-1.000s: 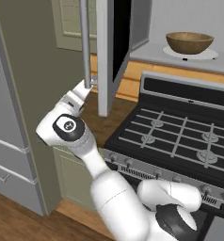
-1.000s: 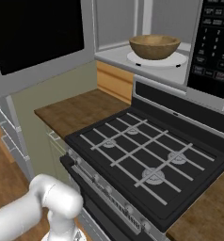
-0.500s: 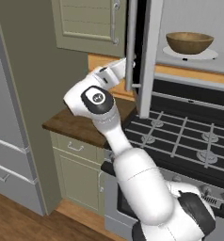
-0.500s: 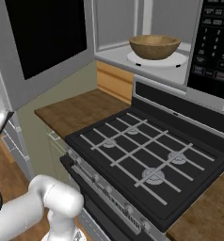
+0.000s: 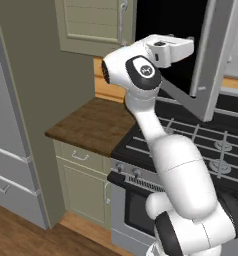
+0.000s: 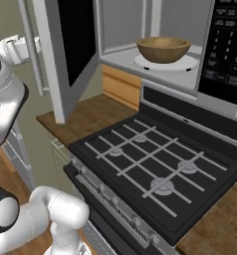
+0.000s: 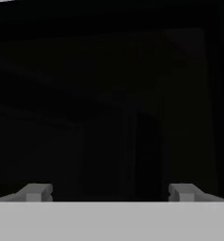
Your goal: Pick the bell pepper from the sink and place it in the bowl. Then pick the bowl and place it in the microwave. Then close the microwave door and press the start button.
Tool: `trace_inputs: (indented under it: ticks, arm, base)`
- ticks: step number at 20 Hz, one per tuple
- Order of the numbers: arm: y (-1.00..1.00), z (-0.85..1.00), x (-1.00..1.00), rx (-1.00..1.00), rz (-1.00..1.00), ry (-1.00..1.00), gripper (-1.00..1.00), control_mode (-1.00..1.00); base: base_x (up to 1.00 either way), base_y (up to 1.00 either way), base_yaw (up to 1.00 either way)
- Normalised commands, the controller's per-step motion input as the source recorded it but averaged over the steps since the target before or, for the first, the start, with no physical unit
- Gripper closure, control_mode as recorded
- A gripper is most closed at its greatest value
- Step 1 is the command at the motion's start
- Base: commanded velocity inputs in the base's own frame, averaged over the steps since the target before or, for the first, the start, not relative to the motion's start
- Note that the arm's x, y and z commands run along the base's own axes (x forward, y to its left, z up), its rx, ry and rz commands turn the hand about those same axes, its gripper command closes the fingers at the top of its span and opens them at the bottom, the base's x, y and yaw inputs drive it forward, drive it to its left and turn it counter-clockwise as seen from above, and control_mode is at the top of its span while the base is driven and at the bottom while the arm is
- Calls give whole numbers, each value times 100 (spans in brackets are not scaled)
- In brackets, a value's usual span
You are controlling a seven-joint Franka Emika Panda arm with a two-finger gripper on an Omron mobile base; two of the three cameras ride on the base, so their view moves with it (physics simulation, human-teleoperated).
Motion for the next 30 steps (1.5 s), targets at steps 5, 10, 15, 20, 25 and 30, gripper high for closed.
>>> trace_inputs:
  ticks: [5,10,15,20,25,30]
  arm:
    - [-99,22,0,37,1,-8,-100,-100]
    - [-80,0,32,21,9,0,-100,-100]
    - [-47,-12,66,13,14,0,-100,-100]
    - [-55,-15,58,10,15,-1,-100,-100]
    - [-62,-16,49,10,17,-8,-100,-100]
    - [-59,-21,52,8,17,-11,-100,-100]
  base:
    - [0,0,0]
    - [0,0,0]
    - [0,0,0]
    - [0,0,0]
    - [0,0,0]
    - [0,0,0]
